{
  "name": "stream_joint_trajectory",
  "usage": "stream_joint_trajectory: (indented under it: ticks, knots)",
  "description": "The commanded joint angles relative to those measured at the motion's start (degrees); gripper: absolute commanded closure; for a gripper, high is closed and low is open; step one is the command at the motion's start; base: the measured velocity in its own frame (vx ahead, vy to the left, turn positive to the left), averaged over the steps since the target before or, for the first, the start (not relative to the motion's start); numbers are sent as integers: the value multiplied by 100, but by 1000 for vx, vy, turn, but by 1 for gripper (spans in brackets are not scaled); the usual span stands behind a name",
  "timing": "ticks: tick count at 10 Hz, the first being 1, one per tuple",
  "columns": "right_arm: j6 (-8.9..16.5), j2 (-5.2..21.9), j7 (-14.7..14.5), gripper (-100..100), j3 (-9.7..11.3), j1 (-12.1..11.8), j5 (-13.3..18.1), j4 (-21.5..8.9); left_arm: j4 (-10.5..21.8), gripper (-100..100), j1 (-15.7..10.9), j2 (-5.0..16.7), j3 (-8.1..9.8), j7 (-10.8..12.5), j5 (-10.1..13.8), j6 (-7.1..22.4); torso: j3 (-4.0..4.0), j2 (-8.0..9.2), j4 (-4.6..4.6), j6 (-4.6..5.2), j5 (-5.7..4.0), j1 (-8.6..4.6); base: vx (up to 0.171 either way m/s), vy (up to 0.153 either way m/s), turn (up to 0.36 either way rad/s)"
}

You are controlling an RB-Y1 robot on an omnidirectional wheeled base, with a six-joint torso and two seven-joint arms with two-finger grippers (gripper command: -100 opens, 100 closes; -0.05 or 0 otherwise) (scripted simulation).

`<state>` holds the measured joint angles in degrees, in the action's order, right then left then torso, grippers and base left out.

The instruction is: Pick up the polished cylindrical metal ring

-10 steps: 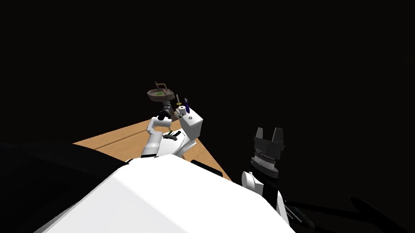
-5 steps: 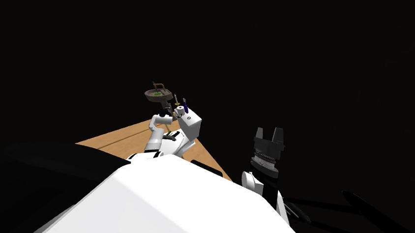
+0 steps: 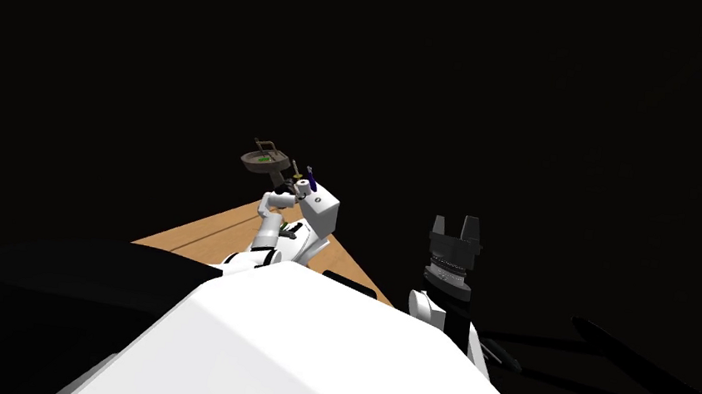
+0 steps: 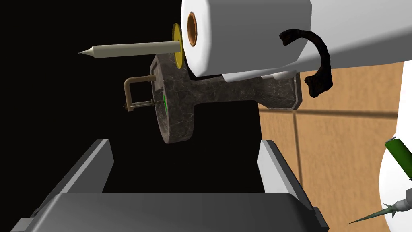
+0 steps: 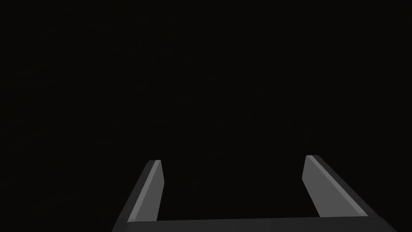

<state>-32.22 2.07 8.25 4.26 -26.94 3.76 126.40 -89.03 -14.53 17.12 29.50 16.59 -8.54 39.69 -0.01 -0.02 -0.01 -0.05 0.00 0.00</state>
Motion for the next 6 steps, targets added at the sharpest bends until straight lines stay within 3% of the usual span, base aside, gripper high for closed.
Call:
stream_joint_trajectory:
  ticks: [1,4,6]
  knots:
    - [0,0,0,0,0,0,0,0,231,-100,-183,3,-8,48,65,286,0,0,0,0,0,0,6,-3,-28]
    - [0,0,0,0,0,0,0,0,425,-100,-344,5,-25,87,126,589,-1,-1,0,1,0,0,6,-1,-24]
    - [0,0,0,0,0,0,0,0,793,-100,-652,2,-75,166,255,986,0,-1,0,1,0,1,9,1,-35]
